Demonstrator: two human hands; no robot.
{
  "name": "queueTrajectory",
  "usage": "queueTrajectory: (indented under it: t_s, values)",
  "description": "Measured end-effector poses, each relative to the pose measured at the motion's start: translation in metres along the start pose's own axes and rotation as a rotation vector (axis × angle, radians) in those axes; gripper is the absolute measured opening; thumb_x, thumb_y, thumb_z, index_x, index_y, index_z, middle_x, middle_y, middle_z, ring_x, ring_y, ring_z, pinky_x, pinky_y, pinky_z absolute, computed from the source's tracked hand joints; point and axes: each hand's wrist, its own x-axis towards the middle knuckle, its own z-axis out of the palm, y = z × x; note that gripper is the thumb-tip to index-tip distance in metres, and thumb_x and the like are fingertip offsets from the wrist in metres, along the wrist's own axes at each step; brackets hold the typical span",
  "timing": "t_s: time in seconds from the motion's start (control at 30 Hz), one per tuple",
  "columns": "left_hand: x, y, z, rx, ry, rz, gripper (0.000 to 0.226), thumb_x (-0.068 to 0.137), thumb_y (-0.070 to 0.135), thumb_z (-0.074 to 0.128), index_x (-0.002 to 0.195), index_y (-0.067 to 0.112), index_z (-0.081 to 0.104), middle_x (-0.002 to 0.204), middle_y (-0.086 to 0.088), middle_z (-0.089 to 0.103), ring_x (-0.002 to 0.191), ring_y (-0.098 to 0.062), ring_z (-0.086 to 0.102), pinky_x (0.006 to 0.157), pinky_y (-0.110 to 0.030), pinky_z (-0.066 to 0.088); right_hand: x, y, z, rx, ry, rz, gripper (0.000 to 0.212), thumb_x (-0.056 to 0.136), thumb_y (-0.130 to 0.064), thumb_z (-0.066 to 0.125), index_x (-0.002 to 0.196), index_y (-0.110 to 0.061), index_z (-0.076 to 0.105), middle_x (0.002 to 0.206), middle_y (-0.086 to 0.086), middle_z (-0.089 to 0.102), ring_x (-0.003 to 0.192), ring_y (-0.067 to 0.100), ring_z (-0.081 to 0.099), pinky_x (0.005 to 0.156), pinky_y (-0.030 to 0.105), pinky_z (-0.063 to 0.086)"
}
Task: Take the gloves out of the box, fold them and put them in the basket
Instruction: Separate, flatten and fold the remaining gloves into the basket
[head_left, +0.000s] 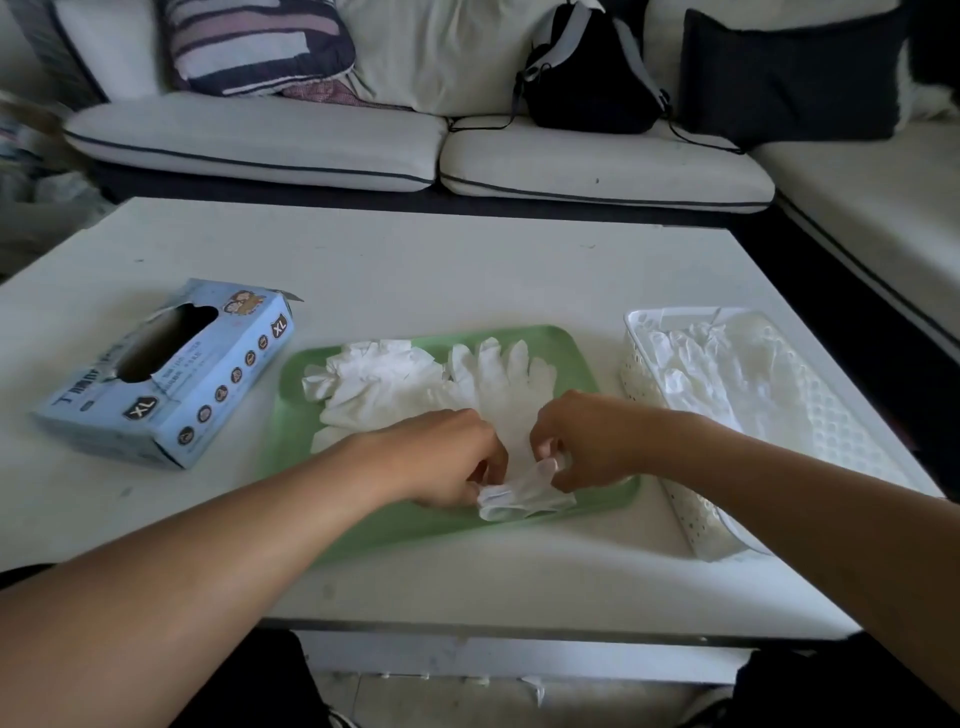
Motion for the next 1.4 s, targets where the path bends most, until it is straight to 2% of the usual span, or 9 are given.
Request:
queueTrajectory:
  t_s: [0.13, 0.37, 0.53, 0.7, 0.83, 0.97, 1.07, 1.23, 1.4]
  values:
    - [-0.003, 0.000, -0.002, -0.086, -0.057, -0.096, 0.024, 0.081, 0.049, 0.067, 0.100, 0.034, 0.072, 0.089, 0.016, 0.065, 0.083, -0.007, 0.064, 0.077, -0.034, 0.059, -0.003, -0.005, -0.003, -0.045, -0.129, 0.011, 0.038, 0.081, -0.052, 0.076, 0.106, -0.023, 0.071, 0.100, -0.011, 0.053, 0.096, 0.009, 0.053, 0.084, 0.027, 0.044]
    - [-0.001, 0.011, 0.015, 0.022, 0.116, -0.116, 0.045, 0.079, 0.069, 0.070, 0.089, 0.025, 0.067, 0.082, 0.009, 0.064, 0.074, -0.011, 0.060, 0.063, -0.029, 0.048, 0.002, -0.012, 0.008, -0.021, -0.099, 0.037, 0.026, 0.081, -0.023, 0.080, 0.104, -0.015, 0.069, 0.085, -0.010, 0.051, 0.090, 0.020, 0.059, 0.073, 0.028, 0.041]
    - [0.003, 0.025, 0.027, 0.066, 0.268, -0.190, 0.063, 0.081, 0.084, 0.049, 0.078, 0.021, 0.060, 0.078, 0.005, 0.061, 0.072, -0.017, 0.057, 0.060, -0.033, 0.037, 0.004, -0.011, 0.013, -0.025, -0.130, -0.010, 0.018, 0.089, -0.030, 0.069, 0.092, -0.012, 0.068, 0.083, -0.003, 0.065, 0.079, 0.019, 0.063, 0.073, 0.033, 0.050]
    - [0.007, 0.029, 0.014, 0.007, 0.431, -0.082, 0.023, 0.078, 0.043, 0.065, 0.070, 0.026, 0.052, 0.078, 0.005, 0.053, 0.073, -0.023, 0.058, 0.060, -0.031, 0.043, -0.011, 0.001, -0.028, 0.438, -0.168, 0.024, 0.009, 0.087, -0.008, 0.065, 0.082, -0.012, 0.070, 0.069, -0.007, 0.069, 0.067, 0.014, 0.072, 0.066, 0.025, 0.055]
    - [0.005, 0.034, -0.031, -0.387, 0.604, 0.058, 0.016, 0.072, 0.030, 0.065, 0.068, 0.015, 0.059, 0.073, -0.001, 0.055, 0.067, -0.018, 0.056, 0.058, -0.032, 0.041, -0.037, 0.015, -0.067, 0.739, -0.096, -0.037, 0.007, 0.077, -0.010, 0.064, 0.075, -0.003, 0.062, 0.067, 0.005, 0.055, 0.061, 0.014, 0.052, 0.061, 0.027, 0.040]
    - [-0.007, 0.059, -0.079, -1.001, 0.589, 0.068, 0.020, 0.077, 0.021, 0.072, 0.069, 0.006, 0.060, 0.064, -0.005, 0.050, 0.063, -0.015, 0.049, 0.059, -0.026, 0.037, -0.062, 0.032, -0.090, 1.194, -0.079, -0.293, 0.066, 0.073, -0.042, 0.076, 0.119, 0.001, 0.057, 0.114, 0.018, 0.058, 0.107, 0.030, 0.056, 0.093, 0.041, 0.045]
    - [-0.006, 0.083, -0.096, -1.228, 0.585, -0.010, 0.024, 0.086, 0.015, 0.072, 0.092, -0.008, 0.065, 0.079, -0.011, 0.065, 0.072, -0.023, 0.064, 0.067, -0.033, 0.053, -0.083, 0.031, -0.094, 1.246, -0.165, -0.458, 0.099, 0.078, -0.045, 0.079, 0.148, 0.007, 0.031, 0.143, 0.026, 0.045, 0.132, 0.041, 0.045, 0.106, 0.050, 0.040]
    - [-0.005, 0.107, -0.101, -1.288, 0.542, -0.049, 0.053, 0.068, 0.026, 0.073, 0.109, -0.007, 0.063, 0.087, -0.013, 0.068, 0.075, -0.027, 0.067, 0.067, -0.036, 0.055, -0.116, 0.032, -0.093, 1.276, 0.210, -0.178, 0.045, 0.083, -0.011, 0.070, 0.125, 0.002, 0.063, 0.112, 0.017, 0.069, 0.097, 0.029, 0.069, 0.077, 0.035, 0.058]
    - [-0.002, 0.126, -0.114, -1.304, 0.367, -0.002, 0.009, 0.081, 0.015, 0.073, 0.081, 0.009, 0.065, 0.076, -0.007, 0.065, 0.065, -0.022, 0.062, 0.059, -0.028, 0.049, -0.152, 0.053, -0.093, 1.413, 0.272, -0.114, 0.037, 0.082, -0.011, 0.063, 0.115, 0.004, 0.068, 0.111, 0.022, 0.068, 0.097, 0.034, 0.068, 0.086, 0.043, 0.056]
